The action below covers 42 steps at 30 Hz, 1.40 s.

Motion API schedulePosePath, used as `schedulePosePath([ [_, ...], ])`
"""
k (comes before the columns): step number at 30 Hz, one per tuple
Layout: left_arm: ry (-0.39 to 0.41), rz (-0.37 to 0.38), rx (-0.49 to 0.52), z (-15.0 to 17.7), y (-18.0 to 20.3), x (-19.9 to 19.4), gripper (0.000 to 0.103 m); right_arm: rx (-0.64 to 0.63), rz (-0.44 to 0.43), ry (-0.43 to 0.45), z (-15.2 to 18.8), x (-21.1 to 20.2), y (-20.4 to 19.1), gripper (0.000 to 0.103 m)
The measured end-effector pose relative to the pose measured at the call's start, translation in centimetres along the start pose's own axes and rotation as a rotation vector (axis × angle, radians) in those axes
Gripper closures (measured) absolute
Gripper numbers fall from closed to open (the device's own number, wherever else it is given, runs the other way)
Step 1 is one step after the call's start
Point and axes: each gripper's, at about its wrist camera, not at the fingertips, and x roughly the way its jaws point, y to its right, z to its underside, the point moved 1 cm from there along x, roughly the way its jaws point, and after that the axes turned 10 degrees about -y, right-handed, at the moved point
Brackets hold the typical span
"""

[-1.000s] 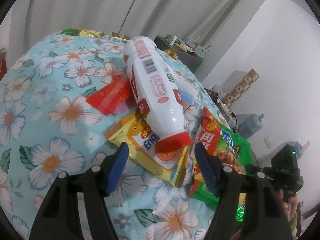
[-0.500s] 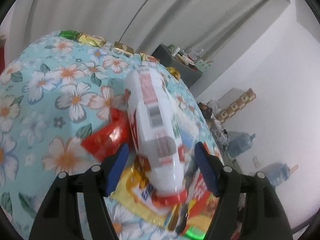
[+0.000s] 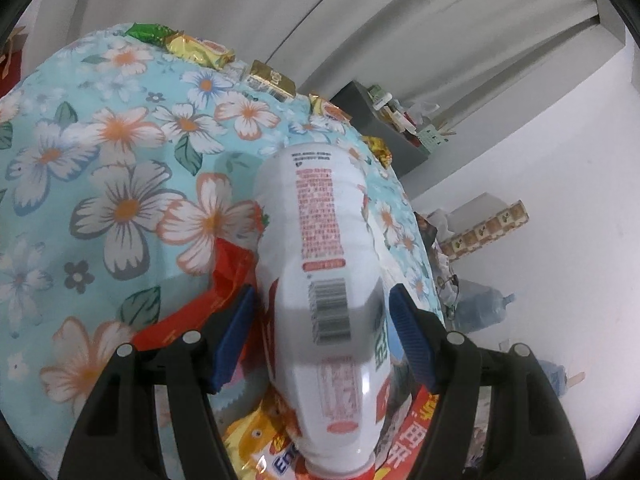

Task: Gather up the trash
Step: 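Lift the bottle with left tool while right tool lifts the chip bag toward wastebasket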

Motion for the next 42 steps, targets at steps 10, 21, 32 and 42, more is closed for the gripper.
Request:
schedulePosePath([
  [10, 0.005, -0.004, -0.01, -0.4, 0.4, 0.7, 0.039, 0.01, -0.032, -0.003, 0.0, -0.1, 0.6, 0.099],
  [21, 0.045, 0.002, 0.001, 0.2, 1.0, -0.4, 0.039, 0.005, -0.046, 0.007, 0.1, -0.5, 0.6, 0.099],
  [32, 0.106, 0.016, 0.061, 1.0, 2.5, -3.5, 0.04, -0.02, -0.07, 0.039, 0.2, -1.4, -0.3, 0.101],
  [42, 0.143, 0.043, 0.13, 2.1, 5.0, -5.9, 0.041, -0.059, -0.097, 0.083, 0.6, -2.6, -1.4, 0.102],
])
